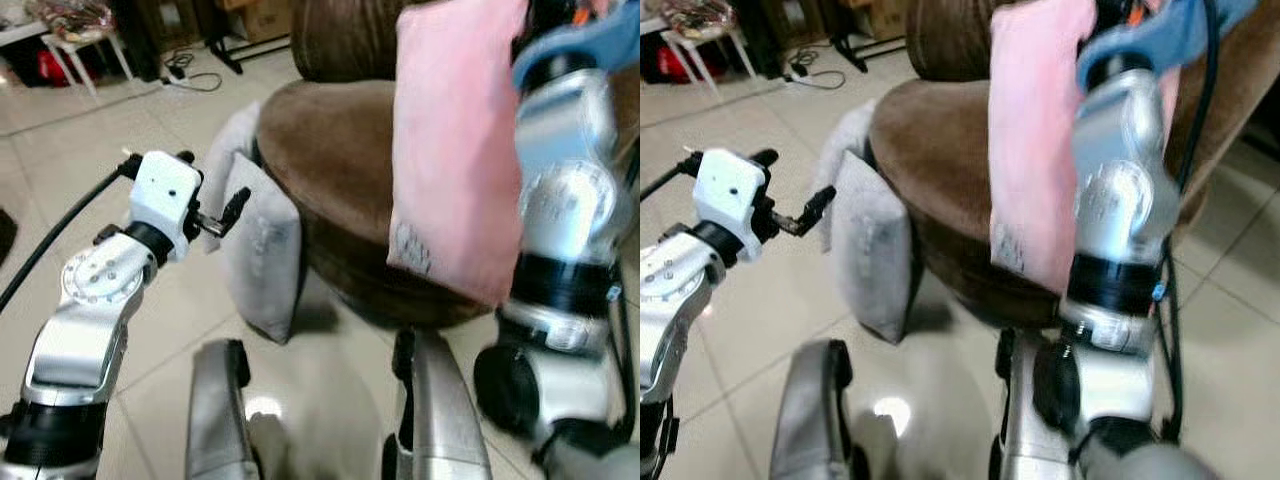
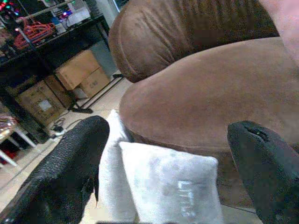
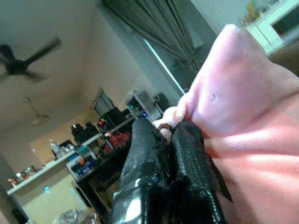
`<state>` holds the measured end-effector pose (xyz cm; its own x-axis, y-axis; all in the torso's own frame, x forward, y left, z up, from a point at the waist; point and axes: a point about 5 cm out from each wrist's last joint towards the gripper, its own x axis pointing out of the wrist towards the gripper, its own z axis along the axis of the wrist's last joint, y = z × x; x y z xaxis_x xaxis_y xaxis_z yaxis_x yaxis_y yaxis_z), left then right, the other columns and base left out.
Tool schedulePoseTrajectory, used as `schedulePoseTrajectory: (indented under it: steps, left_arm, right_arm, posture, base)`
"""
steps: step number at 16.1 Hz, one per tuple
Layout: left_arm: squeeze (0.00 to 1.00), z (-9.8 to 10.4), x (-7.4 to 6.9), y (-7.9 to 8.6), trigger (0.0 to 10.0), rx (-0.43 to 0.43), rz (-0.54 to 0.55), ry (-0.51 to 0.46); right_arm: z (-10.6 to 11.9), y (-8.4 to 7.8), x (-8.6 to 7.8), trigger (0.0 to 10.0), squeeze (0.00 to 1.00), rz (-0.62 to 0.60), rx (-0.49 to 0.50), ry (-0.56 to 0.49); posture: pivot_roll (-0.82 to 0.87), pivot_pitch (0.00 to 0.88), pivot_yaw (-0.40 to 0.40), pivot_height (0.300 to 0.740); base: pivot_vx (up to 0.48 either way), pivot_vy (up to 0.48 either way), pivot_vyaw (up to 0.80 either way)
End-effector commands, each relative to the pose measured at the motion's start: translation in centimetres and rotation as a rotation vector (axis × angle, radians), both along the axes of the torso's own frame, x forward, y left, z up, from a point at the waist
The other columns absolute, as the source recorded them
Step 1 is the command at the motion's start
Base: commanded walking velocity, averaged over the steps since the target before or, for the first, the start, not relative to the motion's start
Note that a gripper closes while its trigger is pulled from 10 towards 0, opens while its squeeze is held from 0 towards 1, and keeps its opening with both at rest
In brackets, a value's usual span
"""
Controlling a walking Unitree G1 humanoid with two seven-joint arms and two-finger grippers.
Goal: Move the pillow to the sofa from floor
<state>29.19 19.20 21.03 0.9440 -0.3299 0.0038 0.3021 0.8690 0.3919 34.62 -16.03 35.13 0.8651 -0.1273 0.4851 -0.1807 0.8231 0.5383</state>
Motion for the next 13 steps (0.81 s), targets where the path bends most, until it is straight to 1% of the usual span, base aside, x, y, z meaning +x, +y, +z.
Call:
schedulePoseTrajectory:
  steps: [1, 2, 3, 5, 7, 8, 9, 10, 11, 12, 13]
  left_arm:
    - [0.00, 0.5, 0.3, 0.1, 10.0, 0.017, 0.004, -0.018]
    - [0.00, 0.6, 0.4, 0.1, 10.0, 0.017, 0.003, -0.020]
    - [0.00, 0.7, 0.5, 0.0, 10.0, 0.019, 0.004, -0.023]
    - [0.00, 0.7, 0.5, 0.1, 10.0, 0.024, 0.006, -0.025]
    - [0.00, 0.6, 0.4, 0.2, 10.0, 0.029, 0.007, -0.025]
    - [0.00, 0.4, 0.3, 0.2, 10.0, 0.033, 0.004, -0.019]
    - [0.00, 0.3, 0.2, 0.2, 10.0, 0.036, 0.001, -0.015]
    - [0.00, -0.2, 0.0, 0.3, 10.0, 0.042, 0.001, 0.002]
    - [0.00, -0.4, 0.0, 0.3, 10.0, 0.043, 0.001, 0.005]
    - [0.00, -0.5, -0.1, 0.3, 10.0, 0.042, 0.002, 0.007]
    - [0.00, -0.7, 0.0, 0.3, 10.0, 0.047, 0.001, 0.013]
  right_arm:
    - [2.8, -0.1, -0.7, 10.0, 0.00, -0.004, -0.006, -0.114]
    - [3.4, -0.2, -0.7, 10.0, 0.00, -0.003, -0.002, -0.134]
    - [4.5, -0.4, -0.8, 10.0, 0.00, -0.002, 0.007, -0.171]
    - [5.6, -0.4, -0.6, 10.0, 0.00, -0.004, 0.009, -0.206]
    - [4.8, -0.4, 0.0, 10.0, 0.00, -0.009, 0.009, -0.178]
    - [2.0, -0.1, 0.6, 10.0, 0.00, -0.017, -0.018, -0.094]
    - [0.5, 0.0, 0.8, 10.0, 0.00, -0.021, -0.036, -0.051]
    - [-6.7, 0.2, 1.2, 10.0, 0.00, -0.028, -0.079, 0.148]
    - [-10.6, 0.3, 1.0, 10.0, 0.00, -0.020, -0.070, 0.257]
    - [-13.3, 0.4, 0.6, 10.0, 0.00, -0.008, -0.057, 0.328]
    - [-16.6, 0.8, -0.2, 10.0, 0.00, -0.009, -0.095, 0.417]
  posture:
    - [-0.11, 0.000, 0.064, 0.500]
    - [-0.11, 0.000, 0.065, 0.505]
    - [-0.11, 0.000, 0.064, 0.520]
    - [-0.10, 0.000, 0.060, 0.540]
    - [-0.10, 0.000, 0.056, 0.560]
    - [-0.09, 0.000, 0.053, 0.570]
    - [-0.09, 0.000, 0.053, 0.575]
    - [-0.10, 0.000, 0.054, 0.590]
    - [-0.10, 0.000, 0.057, 0.600]
    - [-0.09, 0.000, 0.060, 0.610]
    - [-0.09, 0.000, 0.060, 0.620]
  base:
    - [0.000, 0.000, 0.00]
    - [0.000, 0.000, 0.00]
    - [0.000, 0.000, 0.00]
    - [0.000, 0.000, 0.00]
    - [0.000, 0.000, 0.00]
    - [0.000, 0.000, 0.00]
    - [0.000, 0.000, 0.00]
    - [0.000, 0.000, 0.00]
    - [0.000, 0.000, 0.00]
    - [0.000, 0.000, 0.00]
    - [0.000, 0.000, 0.00]
